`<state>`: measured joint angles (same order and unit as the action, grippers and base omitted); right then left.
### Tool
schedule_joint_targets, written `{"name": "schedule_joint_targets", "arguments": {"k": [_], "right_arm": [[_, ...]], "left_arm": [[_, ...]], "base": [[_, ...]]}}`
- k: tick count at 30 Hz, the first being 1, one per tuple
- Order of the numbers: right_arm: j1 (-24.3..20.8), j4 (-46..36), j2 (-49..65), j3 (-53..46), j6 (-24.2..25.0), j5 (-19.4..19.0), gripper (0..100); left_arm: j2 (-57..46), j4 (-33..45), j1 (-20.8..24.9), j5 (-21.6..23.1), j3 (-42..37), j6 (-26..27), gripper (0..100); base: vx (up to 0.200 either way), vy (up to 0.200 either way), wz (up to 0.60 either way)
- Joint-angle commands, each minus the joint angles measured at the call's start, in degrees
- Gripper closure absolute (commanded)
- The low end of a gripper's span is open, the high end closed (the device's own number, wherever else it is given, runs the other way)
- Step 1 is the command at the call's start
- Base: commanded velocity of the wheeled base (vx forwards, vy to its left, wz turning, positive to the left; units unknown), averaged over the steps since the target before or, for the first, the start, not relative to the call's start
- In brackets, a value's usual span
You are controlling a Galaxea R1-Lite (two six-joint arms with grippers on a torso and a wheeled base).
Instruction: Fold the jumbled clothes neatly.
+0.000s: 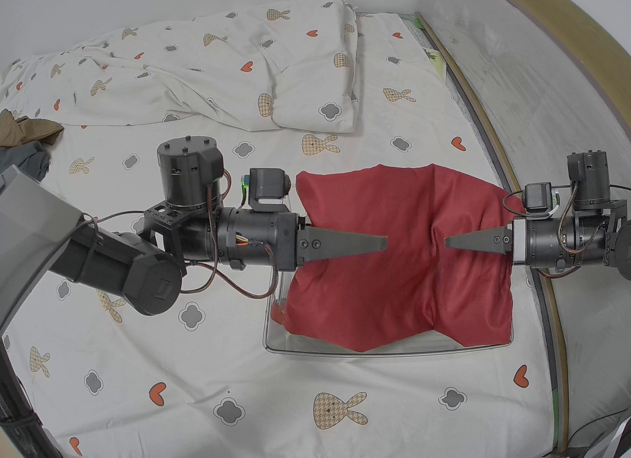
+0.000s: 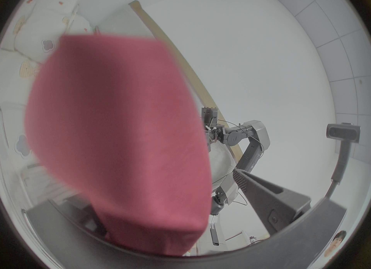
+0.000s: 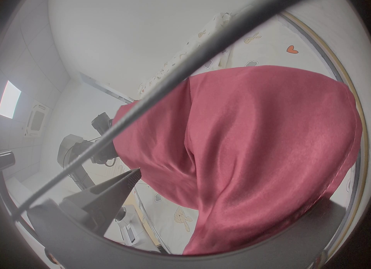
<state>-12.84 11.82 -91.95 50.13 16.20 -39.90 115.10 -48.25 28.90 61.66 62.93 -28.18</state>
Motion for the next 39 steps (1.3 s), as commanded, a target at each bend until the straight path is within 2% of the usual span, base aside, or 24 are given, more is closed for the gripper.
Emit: {"name": "schedule_joint_targets", "arguments": {"k": [1,15,18,23,24,26,29,31,34,35,36,39], "right_arm": [[0.0,0.2,0.2,-0.3,0.0,-0.2,0],[0.2,0.2,-0.1,-0.6,-0.2,-0.1,0],[0.1,0.2,-0.2,-0.6,-0.1,-0.1,0],[0.1,0.2,-0.4,-0.6,-0.1,0.0,0],[0.0,0.2,-0.5,-0.6,-0.1,0.0,0],[-0.1,0.3,-0.5,-0.6,-0.1,0.0,0],[-0.3,0.3,-0.6,-0.4,-0.1,0.1,0],[-0.3,0.3,-0.6,0.1,-0.1,0.8,0],[-1.1,0.3,-1.7,1.4,-0.2,6.9,0],[-1.1,0.3,-1.7,1.4,-0.2,6.9,0],[-1.8,0.3,-1.9,1.6,-0.2,9.7,0],[-2.2,0.3,-1.9,1.5,-0.2,10.4,0]], "left_arm": [[-2.7,0.3,-0.8,0.0,-0.1,0.1,0],[-1.4,1.9,-3.2,-0.1,-0.2,2.0,0],[-1.4,2.5,-3.6,-0.2,-0.2,3.9,0],[-1.2,4.6,-3.7,-5.1,-0.1,10.6,0],[-1.1,6.2,-3.6,-7.9,0.2,12.8,0],[-1.1,8.8,-3.6,-10.3,0.4,15.1,0],[-1.2,9.2,-3.5,-10.9,0.5,16.0,0],[-1.3,9.3,-3.6,-11.7,0.6,16.2,0],[-1.7,9.3,-3.6,-12.8,1.3,16.3,0],[-1.7,9.3,-3.6,-12.8,1.3,16.3,0],[-1.8,9.3,-3.6,-13.1,1.7,16.3,0],[-1.9,9.3,-3.6,-13.4,1.7,16.3,0]], "base": [[0.000,0.000,0.00],[0.000,0.000,0.00],[0.000,0.000,0.00],[0.000,0.000,0.00],[0.000,0.000,0.00],[0.000,0.000,0.00],[0.000,0.000,0.00],[0.000,0.000,0.00],[0.000,0.000,0.00],[0.000,0.000,0.00],[0.000,0.000,0.00],[0.000,0.000,0.00]]}}
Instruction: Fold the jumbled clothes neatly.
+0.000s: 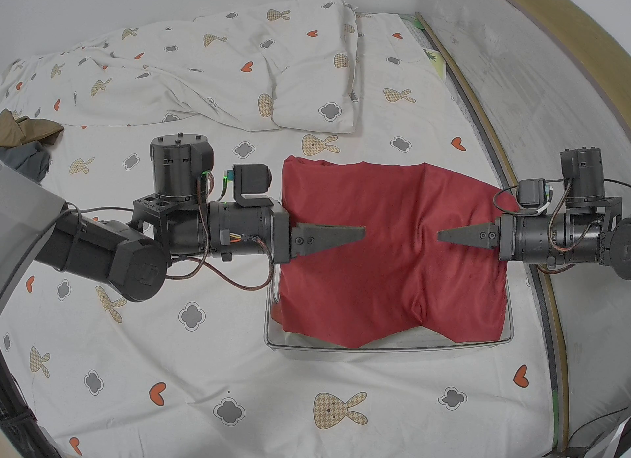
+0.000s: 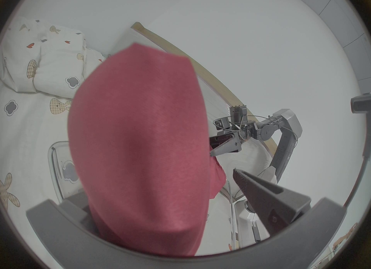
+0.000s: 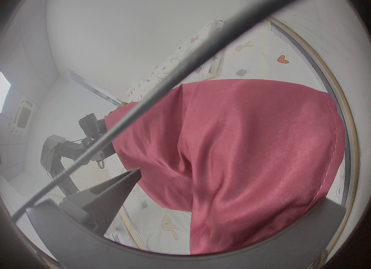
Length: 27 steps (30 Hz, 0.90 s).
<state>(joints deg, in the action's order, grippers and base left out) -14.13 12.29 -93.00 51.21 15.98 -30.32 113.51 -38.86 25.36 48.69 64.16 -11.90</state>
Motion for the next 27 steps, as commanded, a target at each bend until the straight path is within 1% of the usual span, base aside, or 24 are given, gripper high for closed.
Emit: {"name": "schedule_joint_targets", "arguments": {"k": [1,3,4,5,6,7,9,10,11,13,14,15,17,18,21,24,26,27], "right_arm": [[-1.5,-0.2,-0.8,0.3,0.0,1.1,0],[-1.5,-0.2,-0.7,0.3,0.0,1.2,0],[-1.5,-0.2,-0.7,0.3,0.0,1.2,0],[-1.6,-0.2,-0.4,0.3,0.0,1.9,0],[-1.6,-0.2,-0.4,0.3,0.0,1.9,0],[-1.8,-0.2,-0.2,0.5,0.0,3.7,0],[-2.6,-0.2,0.0,0.6,0.0,6.2,0],[-2.6,-0.2,0.0,0.6,0.0,6.2,0],[-3.8,-0.2,0.3,0.8,0.0,9.1,0],[-4.7,-0.2,0.5,0.9,-0.1,11.7,0],[-5.0,-0.2,0.8,0.9,-0.3,12.7,0],[-5.0,-0.2,0.8,0.9,-0.3,12.7,0],[-5.4,-0.2,2.3,1.3,-1.7,15.2,0],[-5.5,-0.2,2.4,1.3,-1.9,15.3,0],[-6.3,-0.2,3.7,1.8,-2.8,17.5,0],[-6.8,-0.2,4.9,2.3,-4.6,20.7,0],[-6.8,-0.2,5.4,2.6,-6.4,23.9,0],[-6.8,-0.2,5.4,2.6,-6.8,24.6,0]], "left_arm": [[-0.4,-0.1,0.0,-1.8,1.1,0.6,0],[-0.4,0.1,0.0,-3.5,1.6,1.9,0],[-0.4,0.1,0.0,-3.5,1.6,1.9,0],[-0.4,0.4,0.0,-5.6,1.8,3.0,0],[-0.4,0.4,0.0,-5.6,1.8,3.0,0],[-0.5,0.9,0.0,-7.0,1.8,3.9,0],[-0.9,1.5,0.0,-7.6,2.0,4.2,0],[-0.9,1.5,0.0,-7.6,2.0,4.2,0],[-1.3,1.8,-0.1,-7.8,2.0,4.2,0],[-1.8,1.9,-0.2,-7.8,2.1,4.3,0],[-2.2,1.9,-0.2,-7.8,2.1,4.3,0],[-2.2,1.9,-0.2,-7.8,2.1,4.3,0],[-2.8,1.9,-0.6,-7.9,2.5,4.2,0],[-2.9,1.9,-0.7,-7.9,2.5,4.3,0],[-2.9,1.9,-1.3,-8.6,2.7,4.3,0],[-2.9,1.9,-1.5,-9.8,2.7,4.3,0],[-3.0,1.9,-1.6,-9.8,2.7,4.6,0],[-3.1,1.9,-1.6,-9.9,2.7,4.8,0]], "base": [[0.000,0.000,0.00],[0.000,0.000,0.00],[0.000,0.000,0.00],[0.000,0.000,0.00],[0.000,0.000,0.00],[0.000,0.000,0.00],[0.000,0.000,0.00],[0.000,0.000,0.00],[0.000,0.000,0.00],[0.000,0.000,0.00],[0.000,0.000,0.00],[0.000,0.000,0.00],[0.000,0.000,0.00],[0.000,0.000,0.00],[0.000,0.000,0.00],[0.000,0.000,0.00],[0.000,0.000,0.00],[0.000,0.000,0.00]]}}
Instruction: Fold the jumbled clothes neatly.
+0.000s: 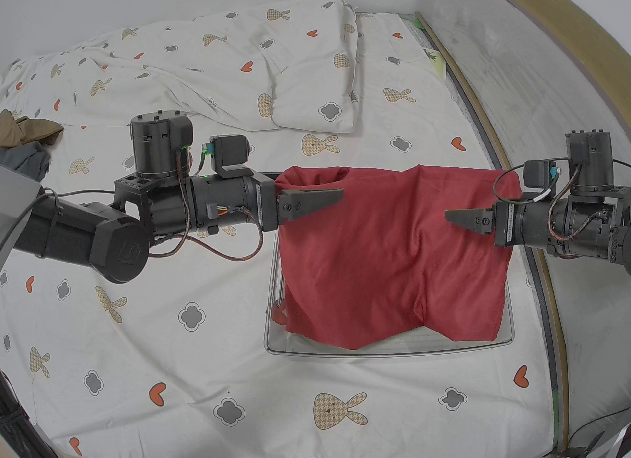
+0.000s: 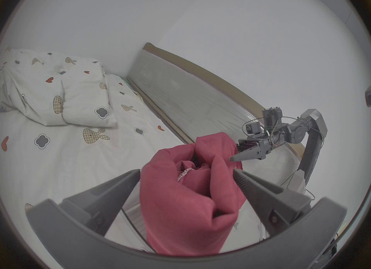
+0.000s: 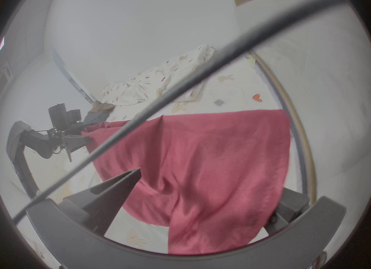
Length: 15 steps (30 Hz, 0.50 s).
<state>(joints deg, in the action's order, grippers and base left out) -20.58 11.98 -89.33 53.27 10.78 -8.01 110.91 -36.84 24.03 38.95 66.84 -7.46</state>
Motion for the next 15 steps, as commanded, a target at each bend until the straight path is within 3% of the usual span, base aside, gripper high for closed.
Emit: {"name": "schedule_joint_targets", "arguments": {"k": [1,7,15], "right_arm": [[-0.1,0.2,1.8,0.6,-2.7,4.3,0],[1.3,0.2,4.1,2.2,-3.4,5.5,0],[1.7,0.2,9.4,3.7,-3.0,5.0,0]], "left_arm": [[-0.8,-0.1,-0.6,-0.4,0.0,1.0,0],[-2.4,-0.1,-2.6,-3.4,0.8,1.6,0],[-7.0,1.2,-3.6,-4.3,0.5,1.3,0]], "base": [[0.000,0.000,0.00],[0.000,0.000,0.00],[0.000,0.000,0.00]]}}
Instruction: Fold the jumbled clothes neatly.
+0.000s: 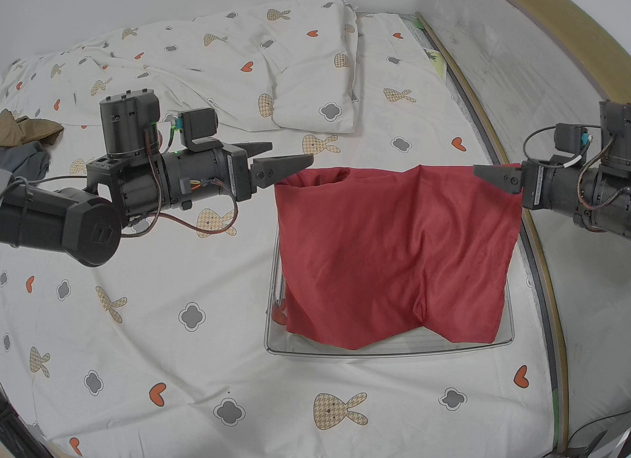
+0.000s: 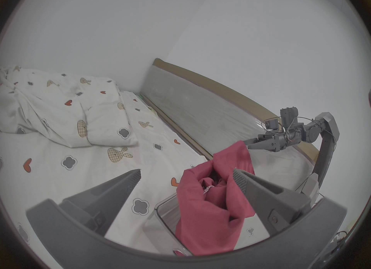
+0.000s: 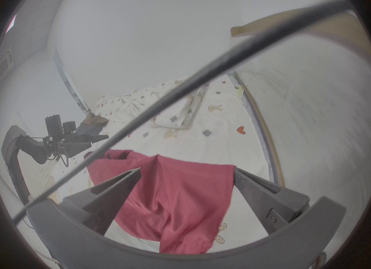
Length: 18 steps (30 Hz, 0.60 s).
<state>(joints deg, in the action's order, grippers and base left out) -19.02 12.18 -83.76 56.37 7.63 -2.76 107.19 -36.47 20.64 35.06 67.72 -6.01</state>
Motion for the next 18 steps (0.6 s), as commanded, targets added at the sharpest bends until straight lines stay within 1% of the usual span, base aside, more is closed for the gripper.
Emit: {"name": "schedule_joint_targets", "arguments": {"k": [1,5,6,7,8,9,10,11,14,16,17,18], "right_arm": [[0.1,0.0,4.2,0.6,0.1,-0.3,0],[0.1,0.0,5.8,0.8,0.3,-0.5,0],[-0.2,-0.4,6.6,0.8,0.9,-0.8,0],[-0.2,-0.4,6.6,0.8,0.9,-0.8,0],[-0.8,-0.7,7.3,0.3,2.0,-2.7,0],[-0.8,-0.7,7.3,0.1,2.3,-3.1,0],[-1.1,-1.0,7.7,-0.6,3.5,-6.6,0],[-1.4,-1.5,7.8,-1.1,4.5,-8.8,0],[-1.3,-3.6,7.5,-1.6,8.2,-14.8,0],[-1.1,-4.7,7.2,-2.3,10.6,-18.8,0],[-1.1,-4.7,7.2,-2.3,10.6,-18.8,0],[-1.0,-4.9,6.6,-3.4,11.8,-21.6,0]], "left_arm": [[-3.8,1.1,-0.1,-0.9,-0.4,-0.3,0],[-5.3,1.4,1.7,-1.2,-1.3,-1.0,0],[-6.1,1.8,3.5,-1.2,-2.2,-1.8,0],[-6.1,1.8,3.5,-1.2,-2.2,-1.8,0],[-7.0,2.1,6.1,-1.0,-3.1,-3.4,0],[-7.1,2.1,6.4,-1.0,-3.3,-3.7,0],[-7.3,2.2,8.7,-0.7,-3.6,-5.5,0],[-7.1,2.3,10.0,-0.4,-3.7,-6.5,0],[-5.4,2.3,12.6,0.8,-4.0,-8.4,0],[-3.7,2.3,13.6,1.7,-4.1,-8.6,0],[-3.7,2.3,13.6,1.7,-4.1,-8.6,0],[-1.8,2.3,14.4,2.3,-3.9,-8.6,0]], "base": [[0.000,0.000,0.00],[0.000,0.000,0.00],[0.000,0.000,0.00],[0.000,0.000,0.00],[0.000,0.000,0.00],[0.000,0.000,0.00],[0.000,0.000,0.00],[0.000,0.000,0.00],[0.000,0.000,0.00],[0.000,0.000,0.00],[0.000,0.000,0.00],[0.000,0.000,0.00]]}}
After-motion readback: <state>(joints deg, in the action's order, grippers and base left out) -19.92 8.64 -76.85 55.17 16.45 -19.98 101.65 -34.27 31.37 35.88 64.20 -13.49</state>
